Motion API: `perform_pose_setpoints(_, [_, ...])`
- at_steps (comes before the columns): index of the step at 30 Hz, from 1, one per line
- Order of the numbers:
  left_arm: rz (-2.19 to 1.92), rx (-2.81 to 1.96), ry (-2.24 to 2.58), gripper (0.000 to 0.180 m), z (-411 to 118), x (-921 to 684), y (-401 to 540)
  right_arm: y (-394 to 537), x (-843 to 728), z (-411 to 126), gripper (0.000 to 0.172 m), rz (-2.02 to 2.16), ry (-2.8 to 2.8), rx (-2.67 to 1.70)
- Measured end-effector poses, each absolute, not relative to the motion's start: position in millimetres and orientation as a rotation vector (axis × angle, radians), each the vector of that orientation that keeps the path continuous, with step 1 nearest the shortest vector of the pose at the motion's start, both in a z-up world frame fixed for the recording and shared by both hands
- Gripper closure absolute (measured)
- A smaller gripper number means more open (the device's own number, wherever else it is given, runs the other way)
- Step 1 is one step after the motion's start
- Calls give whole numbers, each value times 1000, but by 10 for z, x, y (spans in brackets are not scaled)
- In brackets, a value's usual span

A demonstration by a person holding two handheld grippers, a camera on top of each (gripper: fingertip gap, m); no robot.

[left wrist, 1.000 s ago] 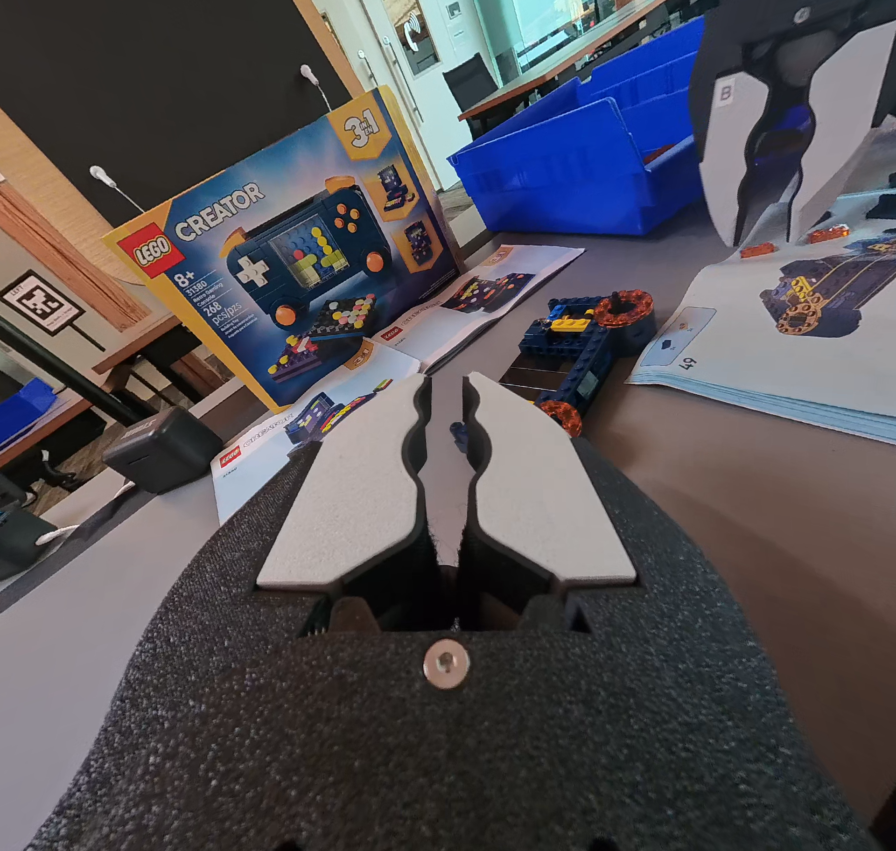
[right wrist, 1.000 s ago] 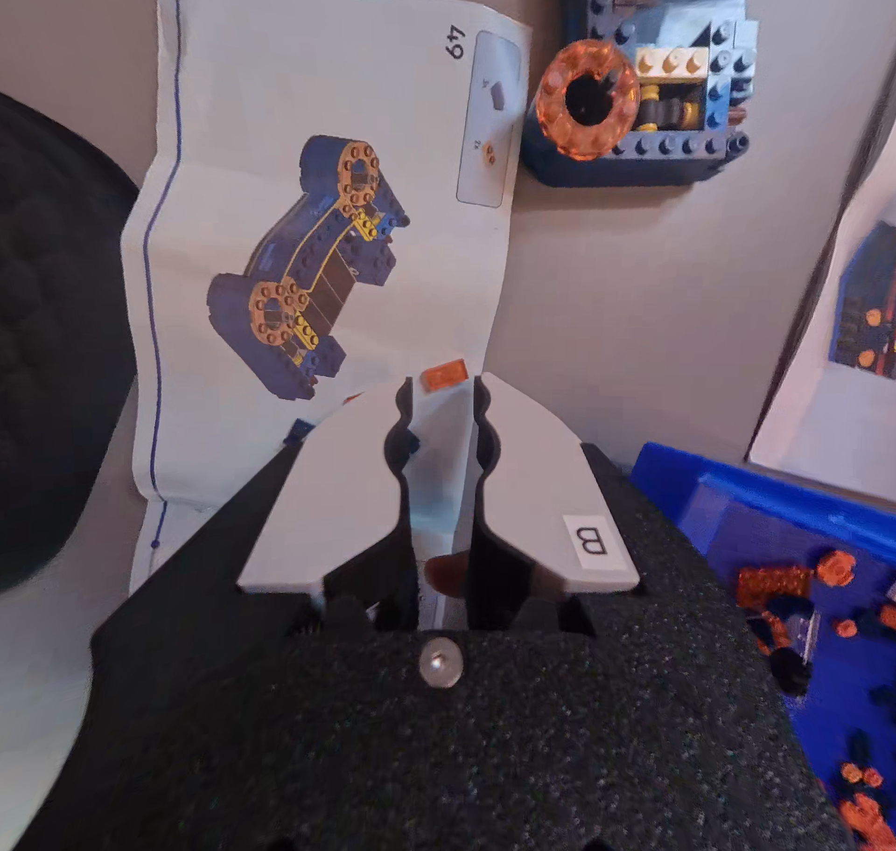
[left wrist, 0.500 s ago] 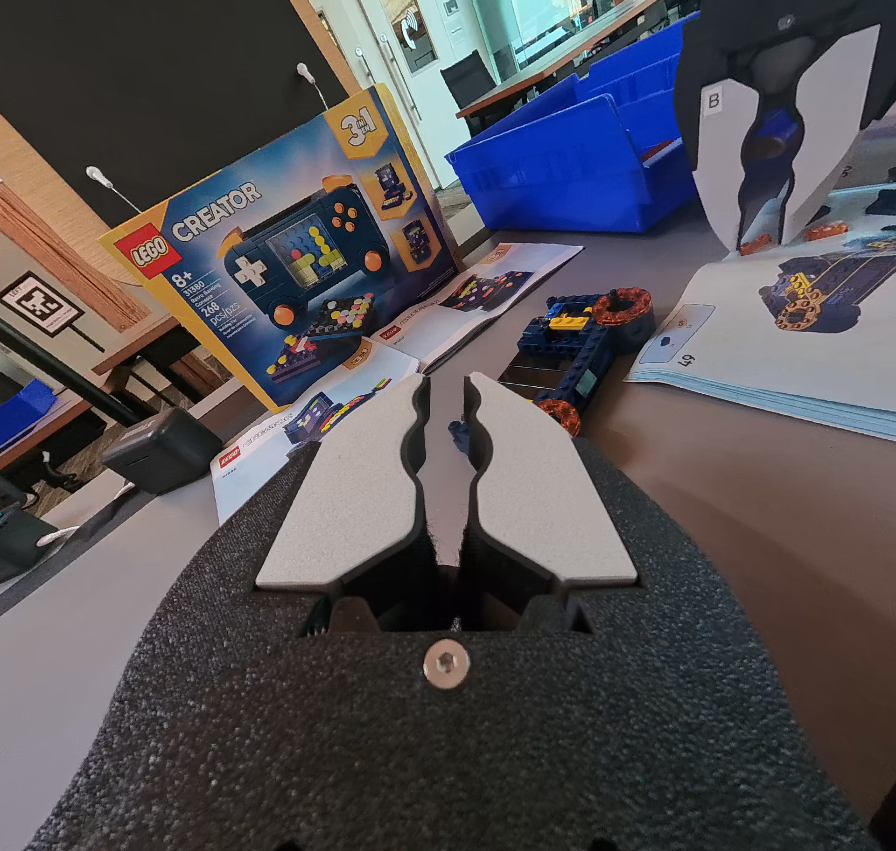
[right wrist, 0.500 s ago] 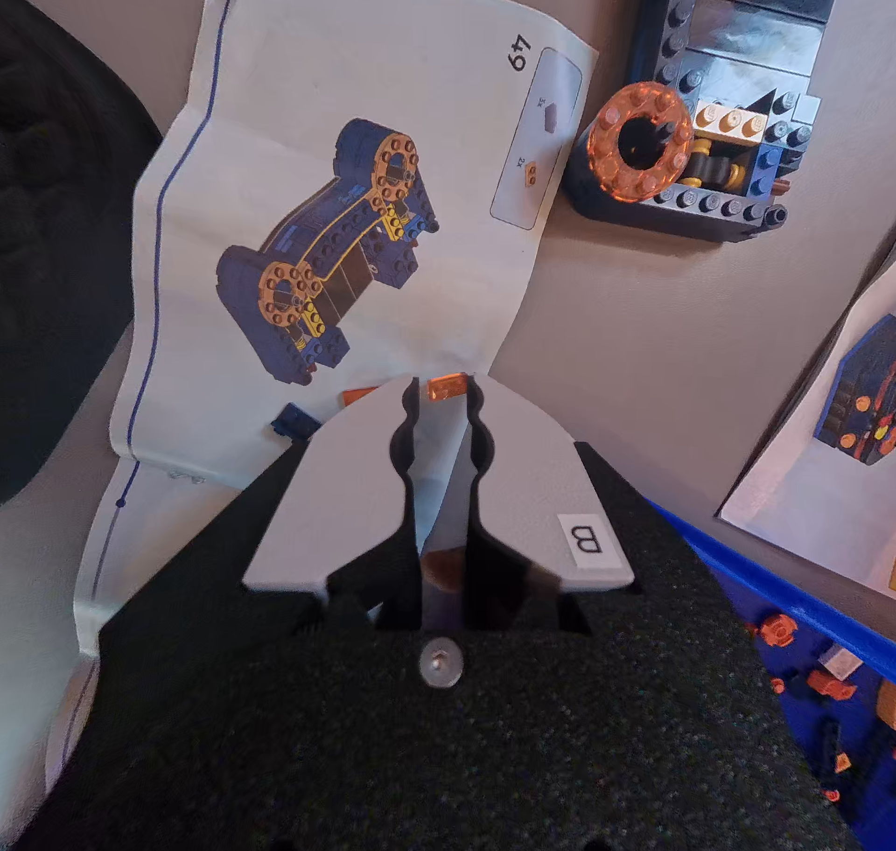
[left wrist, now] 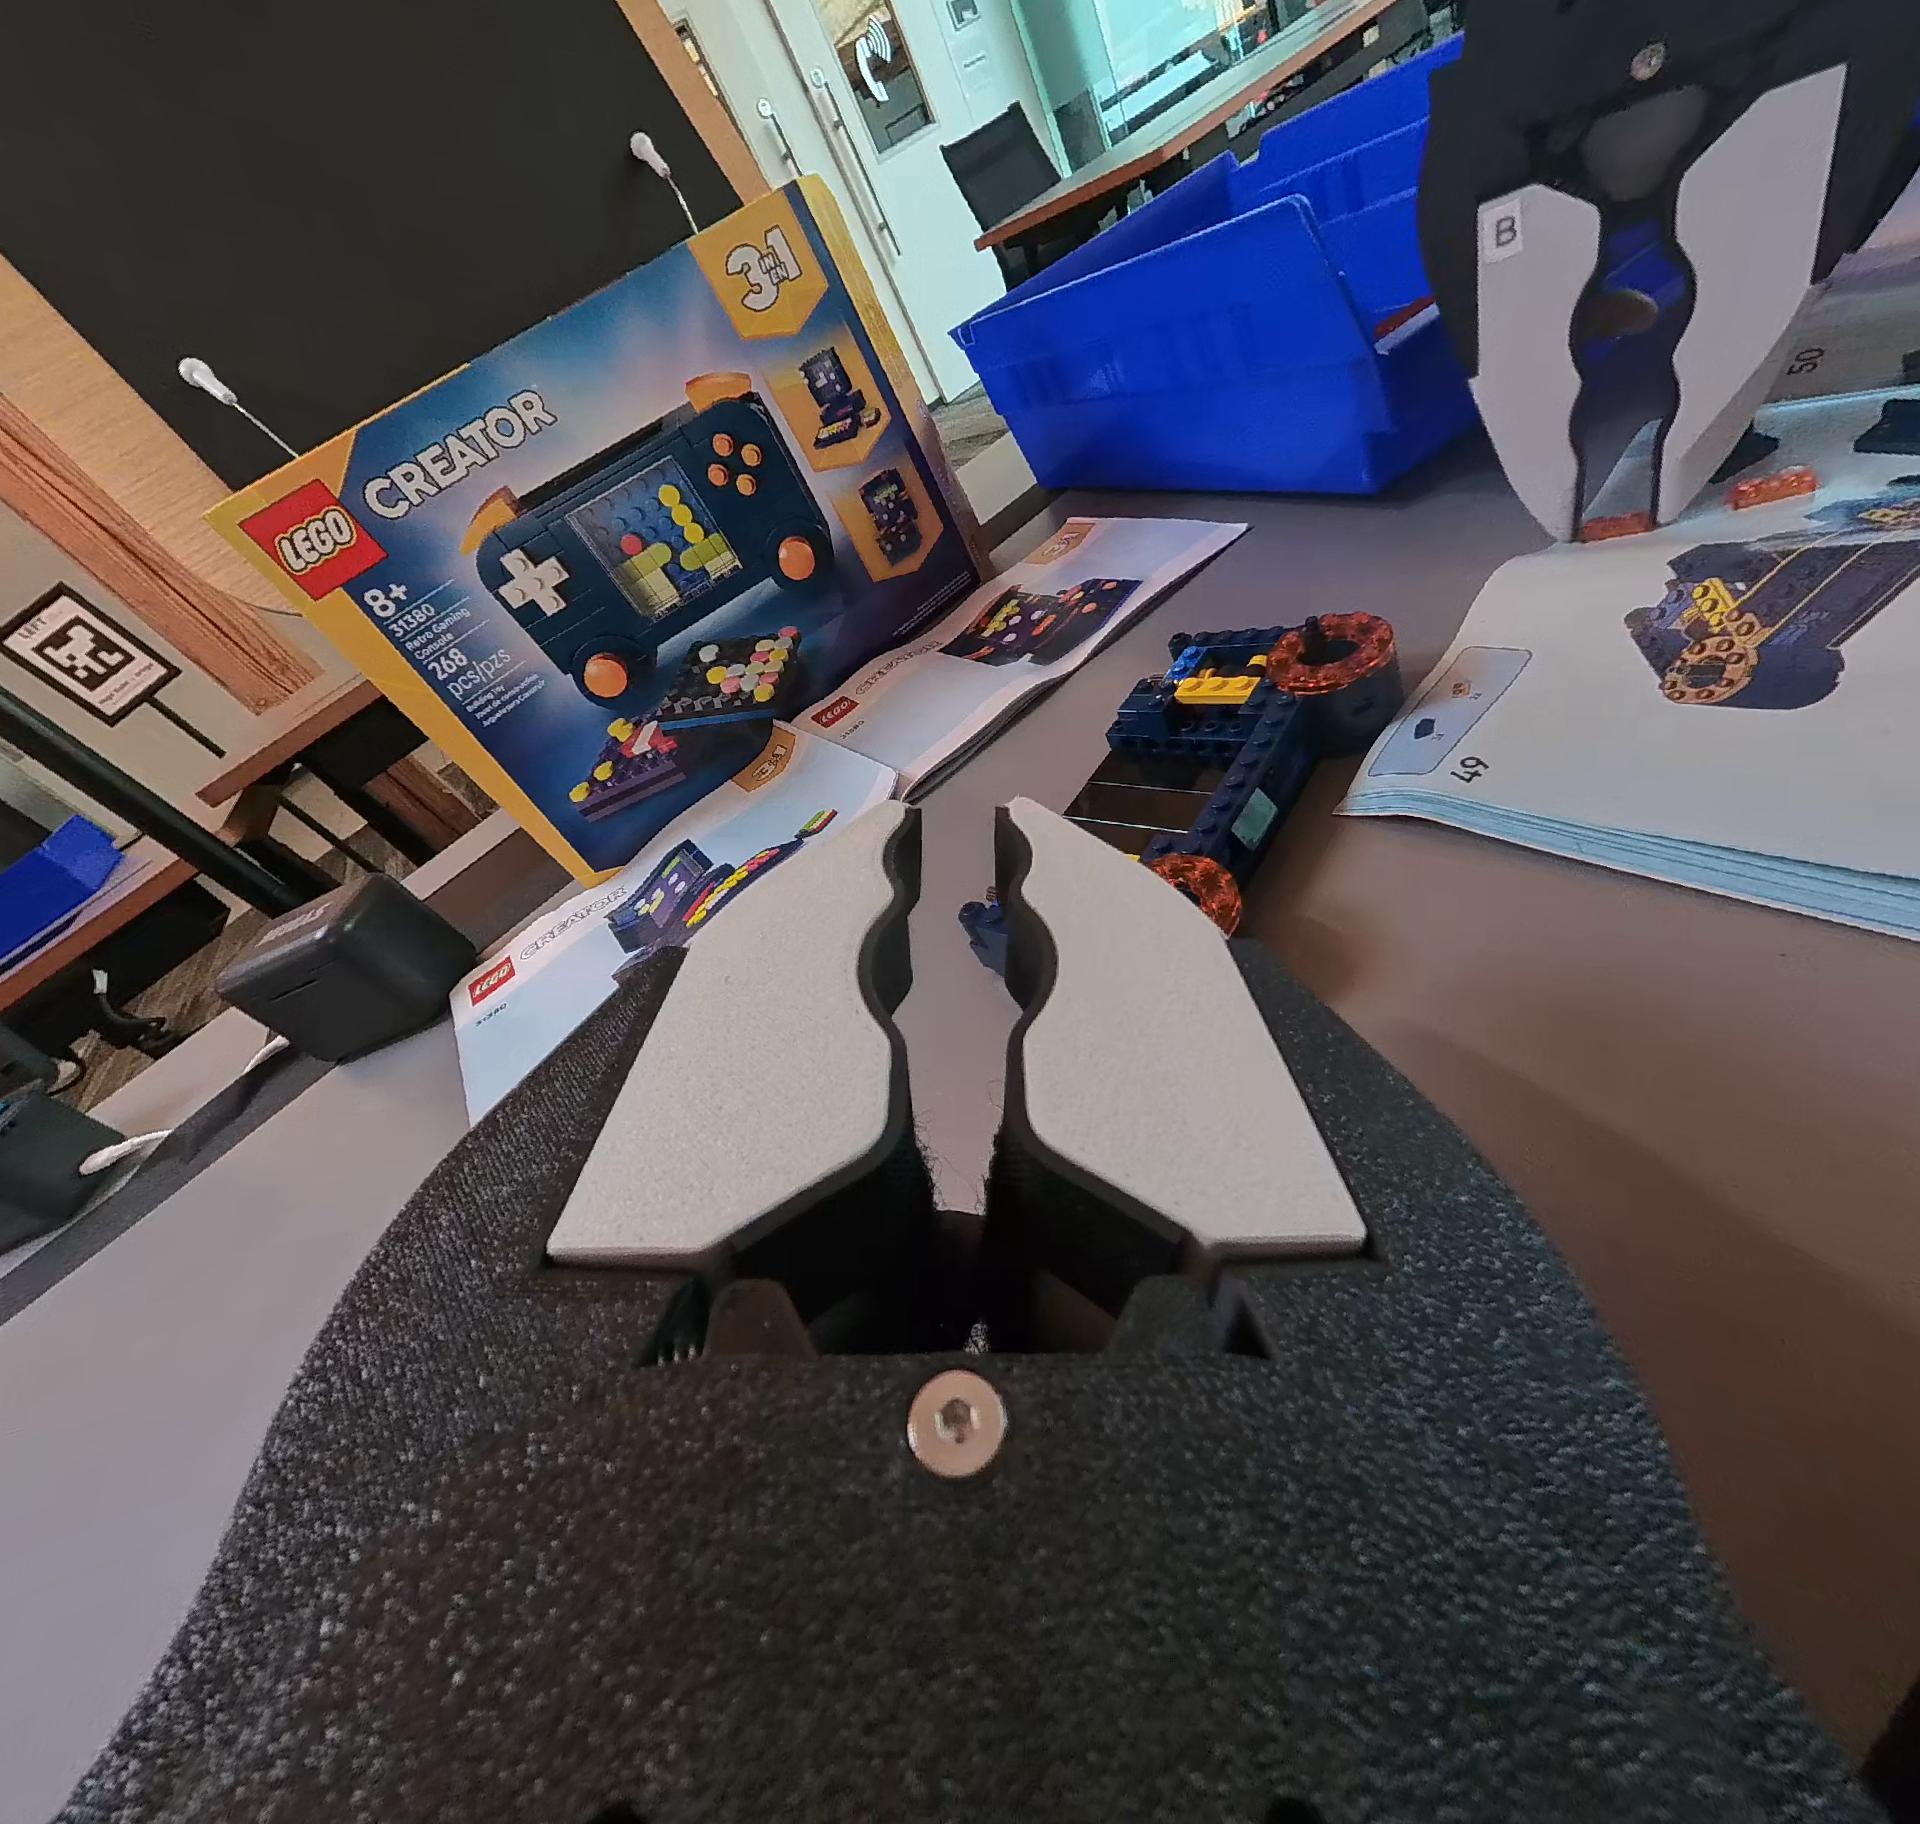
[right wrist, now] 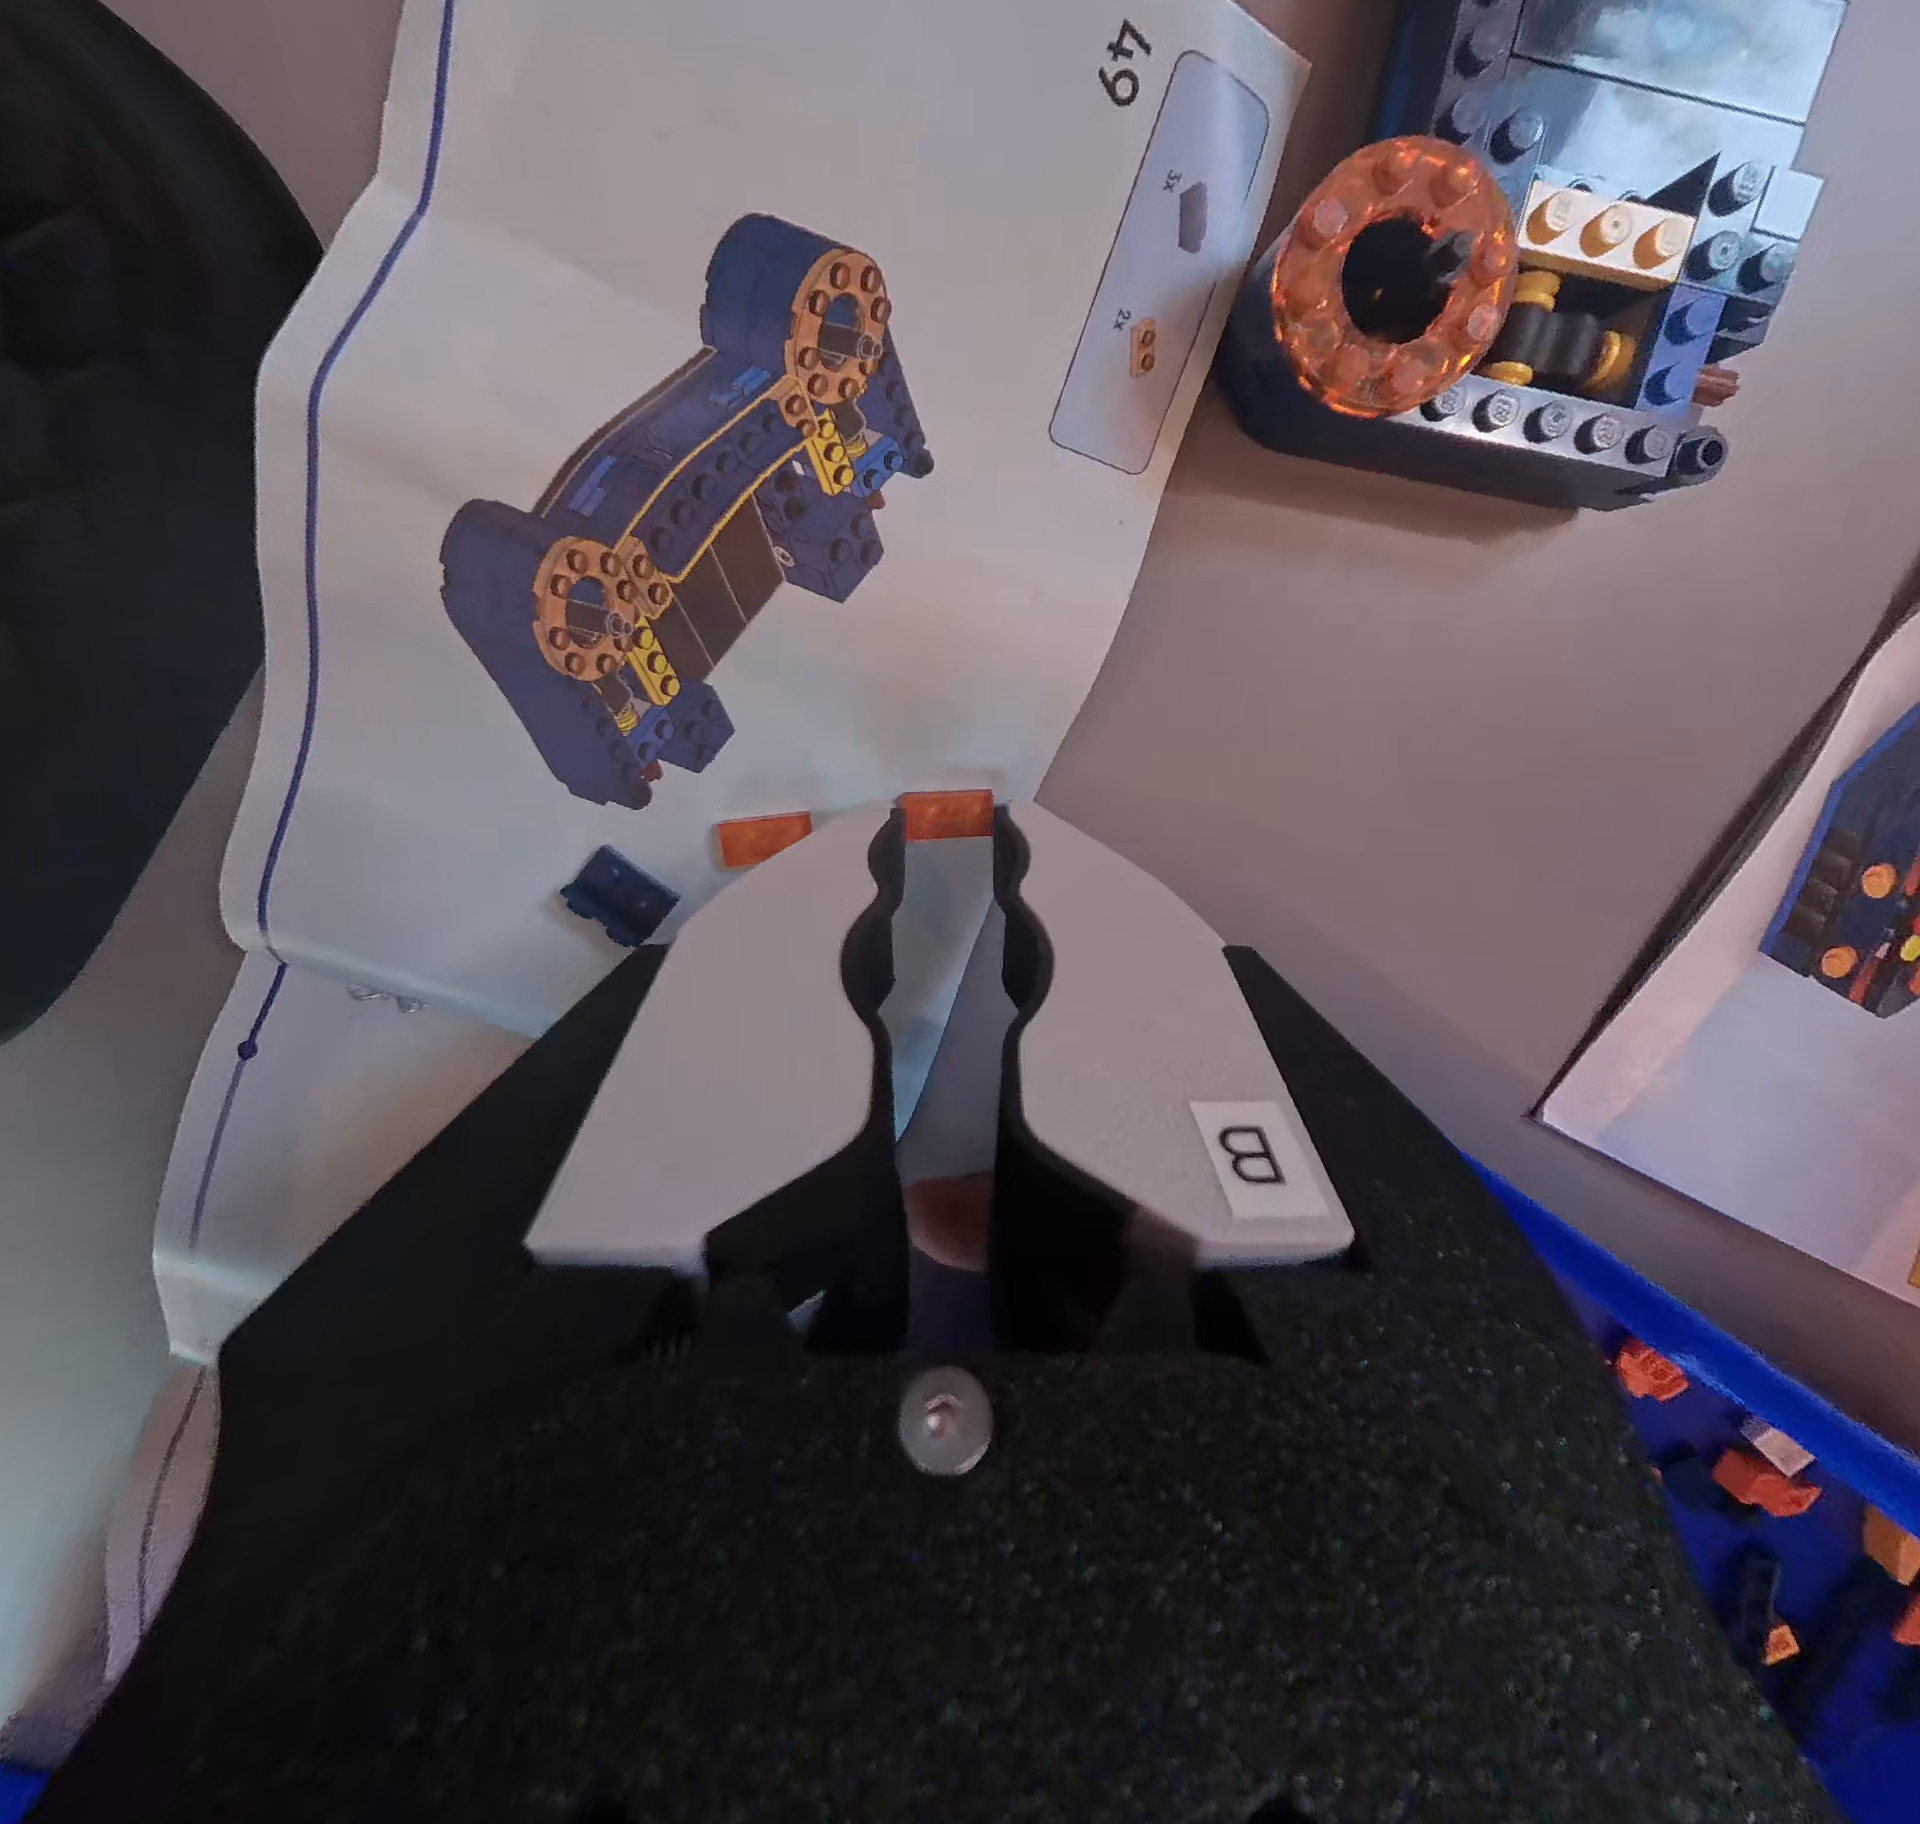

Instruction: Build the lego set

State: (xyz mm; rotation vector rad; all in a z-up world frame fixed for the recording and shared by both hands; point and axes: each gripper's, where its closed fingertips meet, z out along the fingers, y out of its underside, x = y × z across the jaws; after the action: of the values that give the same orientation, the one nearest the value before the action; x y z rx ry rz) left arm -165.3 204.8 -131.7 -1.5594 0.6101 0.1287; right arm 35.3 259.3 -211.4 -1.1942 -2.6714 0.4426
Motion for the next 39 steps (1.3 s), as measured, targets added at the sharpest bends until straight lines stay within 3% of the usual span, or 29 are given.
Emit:
perform_pose_setpoints(5, [129,-1560,611,168,-1319,-1651,2050,2560,330,-2057,156,483,-2652,-1207])
perform_pose_setpoints(14, [127,-1565,601,167,-1318,-1657,2052,2228,-548,-1468,156,734,-2390,-1270])
perform_pose_setpoints(39, [166,-1588,351,167,-1135,-2041,2036,2229,-1291,-1894,157,372,-2612,-1356])
